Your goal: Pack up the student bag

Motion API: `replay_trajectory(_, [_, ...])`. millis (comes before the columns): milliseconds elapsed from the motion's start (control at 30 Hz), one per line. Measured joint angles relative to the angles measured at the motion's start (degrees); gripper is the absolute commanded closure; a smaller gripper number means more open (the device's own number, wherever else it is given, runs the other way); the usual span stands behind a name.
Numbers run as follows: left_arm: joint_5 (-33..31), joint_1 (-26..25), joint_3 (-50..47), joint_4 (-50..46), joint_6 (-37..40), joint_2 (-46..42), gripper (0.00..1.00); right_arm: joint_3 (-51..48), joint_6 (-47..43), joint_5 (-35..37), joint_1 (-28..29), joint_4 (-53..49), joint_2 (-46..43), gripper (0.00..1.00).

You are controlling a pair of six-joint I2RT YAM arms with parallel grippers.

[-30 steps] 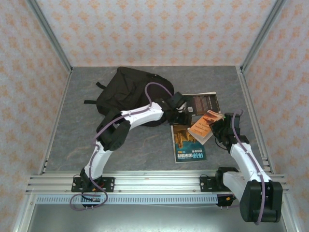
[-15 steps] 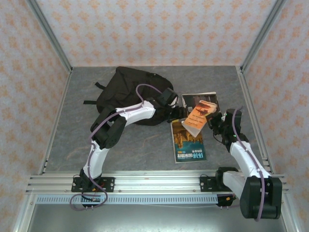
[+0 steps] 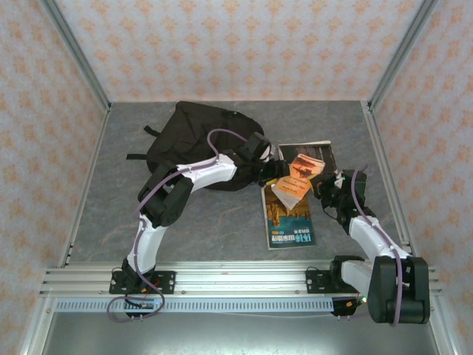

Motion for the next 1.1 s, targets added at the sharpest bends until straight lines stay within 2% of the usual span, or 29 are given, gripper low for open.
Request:
replay_trajectory(233, [1.5,0.0,-0.4,2.2,0.0,0.0,0.35,-0.1,3.1,-1.7,0.0,2.5,0.6,1.0])
replay_trajectory(400, [2.8,0.1,-0.4,3.5,-0.5,0.0,0.37,-0.1,5.8,-2.1,0.0,3.3,0.6,1.0])
replay_trajectory(467, [3.6,0.2,-0.7,5.0,-1.6,-0.3,0.41,-0.1,6.4,-2.3,0.0,3.5,0.6,1.0])
replay_trajectory(700, [5.8,0.3,-3.1,9.9,-6.2,-3.2,0.7,0.2,6.3,-3.2,0.0,2.5,-0.3,1.0])
replay_trajectory(800, [6.0,0.4,-3.7,10.7,-7.1,-4.8,0.79,1.1,5.1,-3.0,0.3,0.8,-1.4,1.0])
replay_trajectory(867, [5.9,0.4,-3.9,10.8,-7.1,-5.6,0.84,2.1,4.3,-2.8,0.6,-0.6,-2.1,0.89])
replay_trajectory(1000, [5.9,0.4,-4.5,11.6,-7.5,-6.6,0.93,4.8,1.3,-1.5,1.2,-5.0,-3.3,0.47])
replay_trajectory(1100, [5.4,0.4,-5.6,11.8,-7.5,-7.4,1.0,7.5,-1.7,0.3,1.6,-11.0,-4.7,0.28])
